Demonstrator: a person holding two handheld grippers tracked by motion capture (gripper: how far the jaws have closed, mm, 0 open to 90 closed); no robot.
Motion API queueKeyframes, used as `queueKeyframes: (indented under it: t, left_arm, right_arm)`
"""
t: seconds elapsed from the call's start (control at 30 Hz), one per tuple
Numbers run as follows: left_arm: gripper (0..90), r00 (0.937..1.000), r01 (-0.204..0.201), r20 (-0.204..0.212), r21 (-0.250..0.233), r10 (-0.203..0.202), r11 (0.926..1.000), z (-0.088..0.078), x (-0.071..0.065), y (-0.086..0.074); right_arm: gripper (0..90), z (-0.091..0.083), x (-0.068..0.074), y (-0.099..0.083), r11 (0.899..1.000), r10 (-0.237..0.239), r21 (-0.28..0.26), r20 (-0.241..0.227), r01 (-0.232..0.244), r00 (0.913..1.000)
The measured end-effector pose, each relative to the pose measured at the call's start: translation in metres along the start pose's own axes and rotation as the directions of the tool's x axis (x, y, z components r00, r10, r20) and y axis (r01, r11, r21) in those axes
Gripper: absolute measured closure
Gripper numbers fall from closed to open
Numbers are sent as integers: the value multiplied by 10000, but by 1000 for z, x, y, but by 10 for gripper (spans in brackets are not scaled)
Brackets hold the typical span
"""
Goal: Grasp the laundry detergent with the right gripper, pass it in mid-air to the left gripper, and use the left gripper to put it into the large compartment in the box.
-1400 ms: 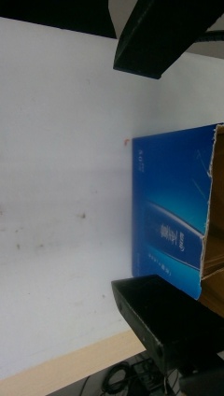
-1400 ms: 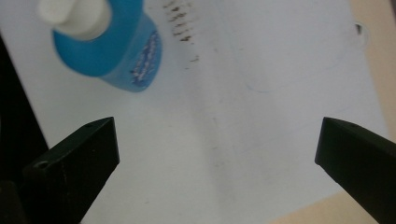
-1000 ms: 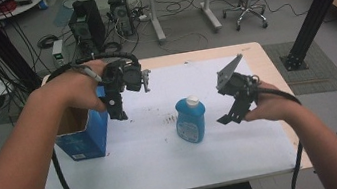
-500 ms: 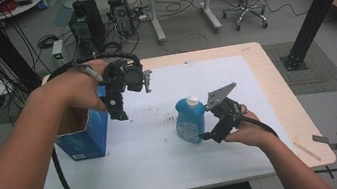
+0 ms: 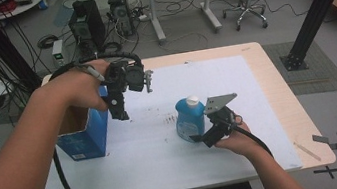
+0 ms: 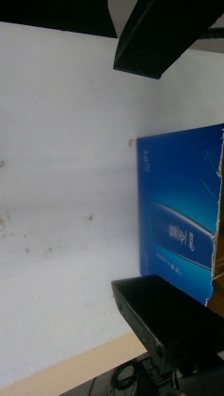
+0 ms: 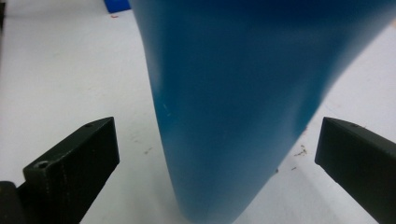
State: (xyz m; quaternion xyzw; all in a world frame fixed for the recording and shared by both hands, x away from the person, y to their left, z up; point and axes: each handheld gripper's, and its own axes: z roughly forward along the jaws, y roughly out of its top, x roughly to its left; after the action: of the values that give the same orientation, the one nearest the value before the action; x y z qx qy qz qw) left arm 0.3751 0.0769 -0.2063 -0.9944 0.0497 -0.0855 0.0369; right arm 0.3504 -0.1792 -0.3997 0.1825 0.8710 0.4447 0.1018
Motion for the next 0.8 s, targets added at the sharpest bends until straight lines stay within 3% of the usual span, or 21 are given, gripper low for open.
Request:
queueKeyframes:
  t: [0.1, 0.23, 0.37, 0.43, 0.63, 0.67, 0.8]
  left_arm:
    - [1, 10000, 17, -7, -4, -17, 10000, 0, -1, 0]
    - [1, 10000, -2, -5, 27, 2, 10000, 0, -1, 0]
    - [1, 10000, 3, -2, 32, -3, 10000, -1, -1, 0]
    - [1, 10000, -8, -35, -42, 8, 10000, -1, -2, 0]
    - [1, 10000, -5, -31, -25, 5, 10000, -1, -2, 0]
    - [1, 10000, -19, -13, 20, 19, 10000, -1, -2, 0]
    - [1, 10000, -39, -27, 27, 39, 10000, -1, -2, 1]
  right_arm:
    - [0, 3, 3, -2, 9998, -80, -153, 178, 83, 9998]
    - [0, 8, 4, -8, 9969, 253, -762, 438, -219, 9987]
    - [0, 12, 4, -11, 9950, 346, -959, 629, -285, 9974]
    - [0, 14, 4, -13, 9909, 575, -1261, 739, -479, 9956]
    - [0, 18, 5, -15, 9866, 650, -1557, 992, -490, 9929]
    - [0, 19, 5, -16, 9815, 862, -1795, 1058, -662, 9906]
    - [0, 20, 5, -16, 9753, 934, -2100, 1135, -680, 9891]
